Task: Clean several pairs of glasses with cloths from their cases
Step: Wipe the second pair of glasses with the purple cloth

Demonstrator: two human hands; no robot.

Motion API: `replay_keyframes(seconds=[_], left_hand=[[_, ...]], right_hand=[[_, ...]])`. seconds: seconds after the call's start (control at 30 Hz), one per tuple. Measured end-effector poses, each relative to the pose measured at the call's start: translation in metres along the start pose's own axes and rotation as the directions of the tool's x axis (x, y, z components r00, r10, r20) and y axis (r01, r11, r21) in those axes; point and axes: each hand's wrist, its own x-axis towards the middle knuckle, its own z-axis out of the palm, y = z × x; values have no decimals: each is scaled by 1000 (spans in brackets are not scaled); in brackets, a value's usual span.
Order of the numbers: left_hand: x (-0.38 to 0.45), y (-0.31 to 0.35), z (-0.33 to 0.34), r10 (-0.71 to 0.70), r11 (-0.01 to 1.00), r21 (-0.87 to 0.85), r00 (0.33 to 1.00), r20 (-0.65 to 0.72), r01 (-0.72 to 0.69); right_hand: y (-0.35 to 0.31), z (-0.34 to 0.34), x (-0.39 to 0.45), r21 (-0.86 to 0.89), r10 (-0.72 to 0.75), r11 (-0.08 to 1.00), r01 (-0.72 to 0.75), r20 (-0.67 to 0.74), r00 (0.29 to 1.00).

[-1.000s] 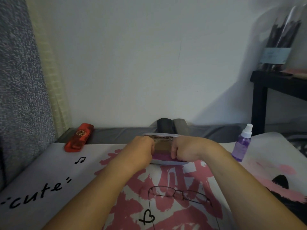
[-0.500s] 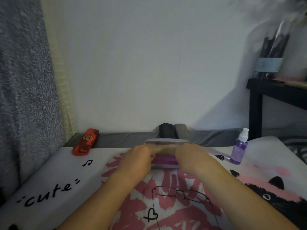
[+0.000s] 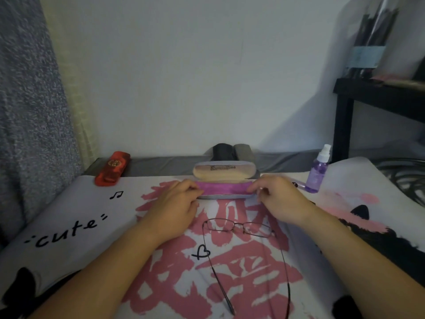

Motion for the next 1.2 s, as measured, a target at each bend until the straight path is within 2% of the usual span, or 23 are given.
replay_keyframes(seconds=[0.17, 0.33, 0.47, 0.63, 0.73, 0.8, 0.87, 0.93, 0.97, 1.03, 1.1, 1.2], left_hand=[[0, 3, 2, 9, 1000, 19, 1000, -26, -8], [5, 3, 4, -9, 999, 34, 999, -50, 11], [7, 2, 4, 88, 988, 131, 994, -72, -78], [7, 4, 1, 2, 1000, -4, 1000, 20, -2], [3, -2, 6, -21, 1000, -10, 1000, 5, 21], [0, -1, 4, -1, 1000, 0, 1000, -14, 2], [-4, 3, -2, 52, 997, -61, 997, -53, -55], [-9, 8, -13, 82, 969, -229, 995, -64, -95], [-12, 9, -19, 63, 934, -351, 998, -22, -66], [-17, 11, -34, 43, 864, -503, 991, 125, 26], [-20, 11, -40, 52, 851, -518, 968, 245, 85], [-21, 17, -39, 38, 842, -524, 955, 293, 127]], right_hand=[[-3, 6, 10, 36, 32, 999, -25, -205, 978], [-10, 14, 23, -67, 69, 994, -85, -219, 973], [-9, 20, 25, -123, 86, 985, -118, -234, 968], [-8, 14, 17, -79, 81, 992, -98, -196, 977], [-11, 0, 7, 1, 122, 992, -124, -154, 981], [-14, -15, -2, 178, 134, 977, -120, -70, 989], [-16, -33, -12, 374, 92, 915, -148, 164, 982], [-11, -46, -20, 500, -44, 847, -183, 408, 912], [-6, -51, -23, 544, -120, 816, -197, 492, 862], [3, -59, -25, 585, -224, 785, -205, 575, 787], [10, -63, -26, 562, -245, 805, -191, 607, 756], [15, -59, -25, 472, -210, 855, -216, 695, 687]])
